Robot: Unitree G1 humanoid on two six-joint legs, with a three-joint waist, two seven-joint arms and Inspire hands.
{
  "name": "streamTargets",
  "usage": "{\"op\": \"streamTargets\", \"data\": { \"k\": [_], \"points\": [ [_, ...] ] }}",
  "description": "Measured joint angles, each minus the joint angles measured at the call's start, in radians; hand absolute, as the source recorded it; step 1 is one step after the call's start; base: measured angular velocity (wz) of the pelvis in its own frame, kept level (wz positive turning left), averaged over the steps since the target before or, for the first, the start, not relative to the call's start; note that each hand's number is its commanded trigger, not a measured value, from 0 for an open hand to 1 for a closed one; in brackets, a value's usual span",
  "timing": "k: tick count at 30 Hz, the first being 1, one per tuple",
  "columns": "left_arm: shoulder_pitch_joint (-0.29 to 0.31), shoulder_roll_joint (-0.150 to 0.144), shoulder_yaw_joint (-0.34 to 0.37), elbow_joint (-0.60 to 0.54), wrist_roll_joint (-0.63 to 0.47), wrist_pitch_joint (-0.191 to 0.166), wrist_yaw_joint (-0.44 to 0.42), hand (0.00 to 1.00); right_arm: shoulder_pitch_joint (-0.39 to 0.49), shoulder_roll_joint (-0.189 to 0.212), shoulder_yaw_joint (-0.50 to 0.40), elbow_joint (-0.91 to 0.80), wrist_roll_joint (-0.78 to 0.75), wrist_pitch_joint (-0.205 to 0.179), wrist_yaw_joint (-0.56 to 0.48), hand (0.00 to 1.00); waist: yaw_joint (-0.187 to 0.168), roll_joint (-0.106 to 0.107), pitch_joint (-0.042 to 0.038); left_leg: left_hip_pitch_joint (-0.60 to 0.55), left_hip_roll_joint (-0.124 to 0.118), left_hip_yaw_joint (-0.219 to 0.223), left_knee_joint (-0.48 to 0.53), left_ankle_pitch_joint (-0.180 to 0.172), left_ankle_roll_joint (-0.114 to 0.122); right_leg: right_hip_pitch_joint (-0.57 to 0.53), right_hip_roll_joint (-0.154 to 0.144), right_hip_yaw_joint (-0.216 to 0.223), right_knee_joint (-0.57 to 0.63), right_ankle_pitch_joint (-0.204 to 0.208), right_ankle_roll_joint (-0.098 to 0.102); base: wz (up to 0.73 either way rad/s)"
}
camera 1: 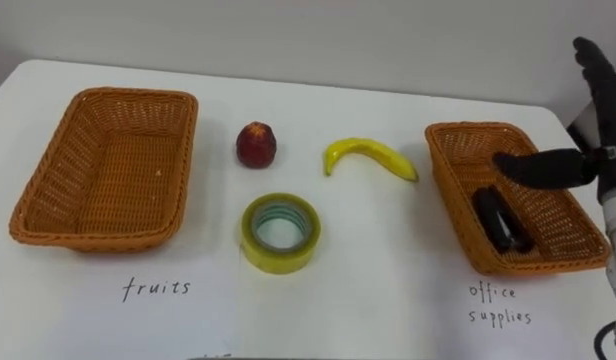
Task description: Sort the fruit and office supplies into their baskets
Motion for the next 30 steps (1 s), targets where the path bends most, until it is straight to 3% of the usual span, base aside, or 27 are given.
{"op": "streamTargets", "data": {
  "k": [9,17,30],
  "points": [
    [-0.01,0.006,-0.055,-0.019,-0.001,-0.003,-0.019,0.0,-0.01,0.0,0.059,-0.055,0.05,-0.001,0.008,0.0,0.006,0.004,-0.0025,-0.002,0.001,0.001,-0.002,0.0,0.0,-0.003,0.001,0.006,0.002,0.0,0.0,0.0],
    [-0.02,-0.001,-0.057,-0.016,-0.001,-0.004,-0.054,0.0,-0.072,0.003,0.11,-0.062,0.09,0.001,0.073,0.0,0.031,0.023,-0.0071,-0.005,0.001,-0.01,-0.002,0.0,0.0,-0.004,0.001,-0.006,0.002,0.001,-0.001,0.02],
    [-0.059,0.002,-0.063,0.01,0.002,0.002,-0.067,0.0,-0.126,0.003,0.233,-0.092,0.081,0.009,0.146,0.0,0.085,0.022,-0.0035,-0.011,0.0,-0.018,0.001,0.001,-0.001,-0.006,0.0,-0.013,0.003,0.001,-0.001,0.01]
  ]
}}
